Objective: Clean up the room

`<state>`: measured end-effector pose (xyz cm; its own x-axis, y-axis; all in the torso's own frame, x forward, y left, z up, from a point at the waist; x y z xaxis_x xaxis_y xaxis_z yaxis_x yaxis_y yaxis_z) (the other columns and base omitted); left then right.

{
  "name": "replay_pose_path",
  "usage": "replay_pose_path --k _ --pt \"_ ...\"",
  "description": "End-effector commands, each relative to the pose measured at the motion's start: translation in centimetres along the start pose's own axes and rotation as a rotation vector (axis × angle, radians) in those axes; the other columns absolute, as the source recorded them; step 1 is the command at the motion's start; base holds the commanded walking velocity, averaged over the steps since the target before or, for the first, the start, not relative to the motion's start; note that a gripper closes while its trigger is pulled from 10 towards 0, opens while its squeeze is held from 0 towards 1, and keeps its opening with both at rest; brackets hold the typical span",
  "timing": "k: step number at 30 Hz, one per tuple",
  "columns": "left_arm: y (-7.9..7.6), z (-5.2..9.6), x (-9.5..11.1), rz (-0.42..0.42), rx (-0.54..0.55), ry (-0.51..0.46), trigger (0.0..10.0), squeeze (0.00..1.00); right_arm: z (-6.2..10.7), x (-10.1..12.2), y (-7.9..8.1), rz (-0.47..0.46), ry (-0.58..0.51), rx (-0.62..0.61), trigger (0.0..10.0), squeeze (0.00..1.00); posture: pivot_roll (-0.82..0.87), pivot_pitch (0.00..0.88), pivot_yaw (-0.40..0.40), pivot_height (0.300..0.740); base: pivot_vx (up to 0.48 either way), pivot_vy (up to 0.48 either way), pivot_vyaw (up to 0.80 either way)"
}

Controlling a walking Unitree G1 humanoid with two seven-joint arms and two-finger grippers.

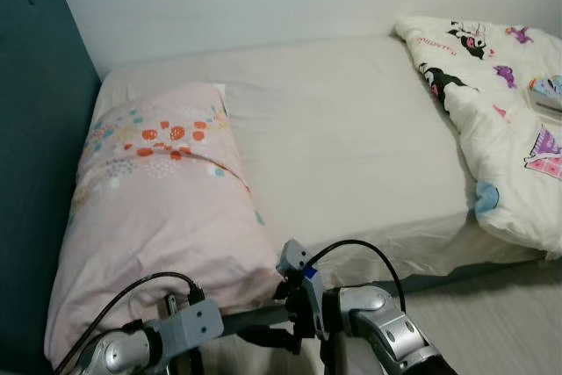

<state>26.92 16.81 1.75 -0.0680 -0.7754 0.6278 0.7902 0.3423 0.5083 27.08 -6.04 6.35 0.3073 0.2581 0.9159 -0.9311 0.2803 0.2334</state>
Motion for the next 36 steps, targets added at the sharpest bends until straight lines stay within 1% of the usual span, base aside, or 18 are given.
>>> replay_pose_path --k 1,2,4,5,8,12,14,15,17,19,21,26,28,29,31,32,34,36 --pt "0.2 -0.9 -0.4 -0.005 0.015 0.041 0.0 0.0 -0.2 -0.3 0.6 -0.014 0.001 0.016 10.0 0.0 -0.03 0.242 -0.039 0.582 0.0 0.0 0.0" --pt "0.2 -0.9 -0.4 -0.005 0.015 0.041 0.0 0.0 -0.2 -0.3 0.6 -0.014 0.001 0.016 10.0 0.0 -0.03 0.242 -0.039 0.582 0.0 0.0 0.0" --pt "2.5 -2.5 0.9 -0.021 0.076 0.041 0.0 0.0 -0.1 -0.5 0.7 -0.016 0.003 0.015 10.0 0.0 -0.03 0.247 -0.031 0.582 0.0 0.0 0.0" --pt "2.5 -2.5 0.9 -0.021 0.076 0.041 0.0 0.0 -0.1 -0.5 0.7 -0.016 0.003 0.015 10.0 0.0 -0.03 0.247 -0.031 0.582 0.0 0.0 0.0" --pt "5.1 -4.2 3.1 -0.093 0.108 0.043 0.0 0.0 0.1 -0.8 0.9 -0.023 0.006 0.008 10.0 0.0 -0.04 0.251 -0.01 0.582 0.0 0.0 0.0" --pt "6.4 -4.9 4.3 -0.142 0.141 0.048 0.0 0.0 0.2 -1.0 1.0 -0.027 0.009 0.001 10.0 0.0 -0.04 0.253 -0.004 0.582 0.0 0.0 0.0" --pt "7.8 -5.6 5.9 -0.182 0.193 0.048 0.0 0.0 0.2 -1.2 1.1 -0.031 0.012 -0.004 10.0 0.0 -0.04 0.254 0.001 0.582 0.0 0.0 0.0" --pt "7.8 -5.6 5.9 -0.182 0.193 0.048 0.0 0.0 0.2 -1.2 1.1 -0.031 0.012 -0.004 10.0 0.0 -0.04 0.254 0.001 0.582 0.0 0.0 0.0" --pt "9.5 -6.2 7.9 -0.216 0.268 0.047 0.0 0.0 0.3 -1.3 1.3 -0.038 0.012 -0.01 10.0 0.0 -0.05 0.253 0.008 0.582 0.0 0.0 0.0" --pt "9.5 -6.2 7.9 -0.216 0.268 0.047 0.0 0.0 0.3 -1.3 1.3 -0.038 0.012 -0.01 10.0 0.0 -0.05 0.253 0.008 0.582 0.0 0.0 0.0" --pt "11.0 -6.4 9.2 -0.262 0.334 0.06 0.0 0.0 0.3 -1.3 1.3 -0.041 0.012 -0.016 10.0 0.0 -0.05 0.254 0.013 0.582 0.0 0.0 0.0" --pt "12.6 -6.1 10.1 -0.308 0.406 0.079 0.0 0.0 0.3 -1.3 1.4 -0.042 0.011 -0.021 10.0 0.0 -0.06 0.249 0.019 0.582 0.0 0.0 0.0" --pt "14.1 -5.5 10.5 -0.335 0.463 0.097 0.0 0.0 0.4 -1.3 1.3 -0.042 0.013 -0.027 10.0 0.0 -0.07 0.251 0.021 0.582 0.0 0.0 0.0" --pt "14.1 -5.5 10.5 -0.335 0.463 0.097 0.0 0.0 0.4 -1.3 1.3 -0.042 0.013 -0.027 10.0 0.0 -0.07 0.251 0.021 0.582 0.0 0.0 0.0" --pt "15.9 -4.6 11.0 -0.368 0.538 0.113 0.0 0.0 0.5 -1.3 1.3 -0.042 0.015 -0.031 10.0 0.0 -0.07 0.25 0.023 0.582 0.0 0.0 0.0" --pt "15.9 -4.6 11.0 -0.368 0.538 0.113 0.0 0.0 0.5 -1.3 1.3 -0.042 0.015 -0.031 10.0 0.0 -0.07 0.25 0.023 0.582 0.0 0.0 0.0" --pt "17.7 -3.5 11.2 -0.413 0.62 0.143 0.0 0.0 0.6 -1.3 1.2 -0.042 0.017 -0.036 10.0 0.0 -0.07 0.25 0.023 0.582 0.0 0.0 0.0" --pt "18.7 -2.8 11.1 -0.443 0.665 0.171 0.0 0.0 0.6 -1.4 1.2 -0.04 0.02 -0.037 10.0 0.0 -0.08 0.248 0.019 0.582 0.0 0.0 0.0"
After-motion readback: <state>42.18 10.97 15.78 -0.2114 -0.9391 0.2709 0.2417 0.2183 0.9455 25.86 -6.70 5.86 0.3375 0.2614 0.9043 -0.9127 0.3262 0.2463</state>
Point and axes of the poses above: a point about 5 cm out from each wrist's last joint towards the gripper, its own z axis pointing back from the gripper into the wrist, its own x axis along the axis of the wrist's last joint, y = z × x, the point moved 2 cm from there along -z, pointing out of the wrist towards the gripper, and after that the axes turned 1 degree about -z, right-handed, at the moved point
